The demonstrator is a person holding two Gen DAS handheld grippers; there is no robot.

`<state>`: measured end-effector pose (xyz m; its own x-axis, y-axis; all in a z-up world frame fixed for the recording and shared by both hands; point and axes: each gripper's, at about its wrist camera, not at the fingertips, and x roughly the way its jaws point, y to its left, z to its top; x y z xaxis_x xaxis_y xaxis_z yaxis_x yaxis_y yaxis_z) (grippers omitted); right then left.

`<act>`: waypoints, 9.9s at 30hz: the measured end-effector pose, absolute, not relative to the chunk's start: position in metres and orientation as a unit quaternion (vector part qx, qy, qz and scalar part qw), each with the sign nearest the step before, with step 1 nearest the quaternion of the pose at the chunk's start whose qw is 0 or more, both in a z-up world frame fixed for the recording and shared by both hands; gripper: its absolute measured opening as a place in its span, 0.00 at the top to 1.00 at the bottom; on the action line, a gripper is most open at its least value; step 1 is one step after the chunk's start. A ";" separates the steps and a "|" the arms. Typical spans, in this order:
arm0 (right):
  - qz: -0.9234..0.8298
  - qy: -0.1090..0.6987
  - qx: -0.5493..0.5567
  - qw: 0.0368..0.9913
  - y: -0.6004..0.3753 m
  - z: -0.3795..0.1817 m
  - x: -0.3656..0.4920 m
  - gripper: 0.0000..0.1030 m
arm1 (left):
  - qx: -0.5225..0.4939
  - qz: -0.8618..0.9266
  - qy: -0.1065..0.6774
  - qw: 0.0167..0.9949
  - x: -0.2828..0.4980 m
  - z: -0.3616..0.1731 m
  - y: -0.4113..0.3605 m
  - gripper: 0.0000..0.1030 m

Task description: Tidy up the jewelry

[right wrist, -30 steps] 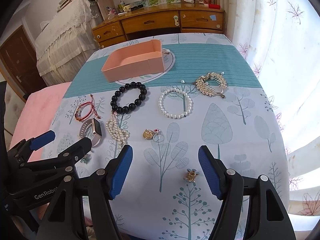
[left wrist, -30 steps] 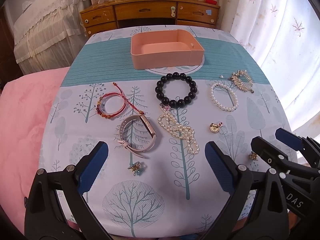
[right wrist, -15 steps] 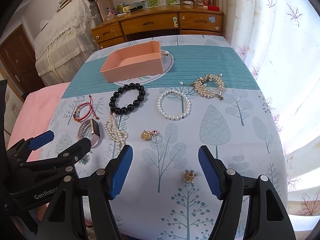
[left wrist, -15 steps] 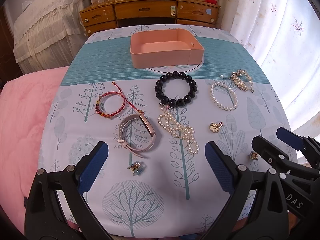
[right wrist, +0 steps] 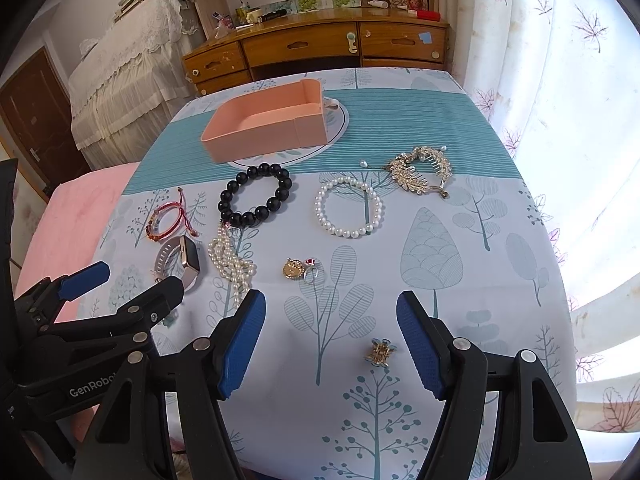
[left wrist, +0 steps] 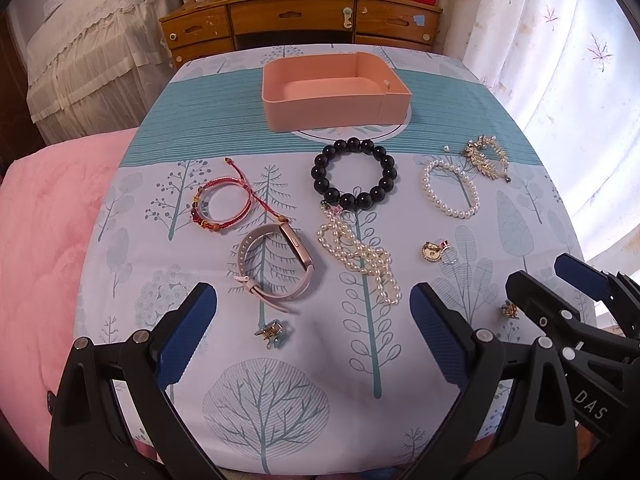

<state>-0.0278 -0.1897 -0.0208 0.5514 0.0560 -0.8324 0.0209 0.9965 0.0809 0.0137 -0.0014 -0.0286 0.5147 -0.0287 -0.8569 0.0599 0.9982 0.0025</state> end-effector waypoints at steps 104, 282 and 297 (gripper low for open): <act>0.063 0.521 -0.030 0.851 -0.220 -0.095 -0.040 0.75 | 0.007 -0.109 0.563 0.819 0.014 -0.094 0.049 0.85; 0.171 0.350 -0.001 0.921 -0.131 0.092 0.038 0.96 | -0.006 -0.040 0.487 0.872 0.054 -0.002 0.072 0.94; 0.145 0.266 0.008 0.953 -0.153 0.207 0.092 0.96 | 0.033 -0.050 0.454 0.889 0.158 0.067 0.058 0.94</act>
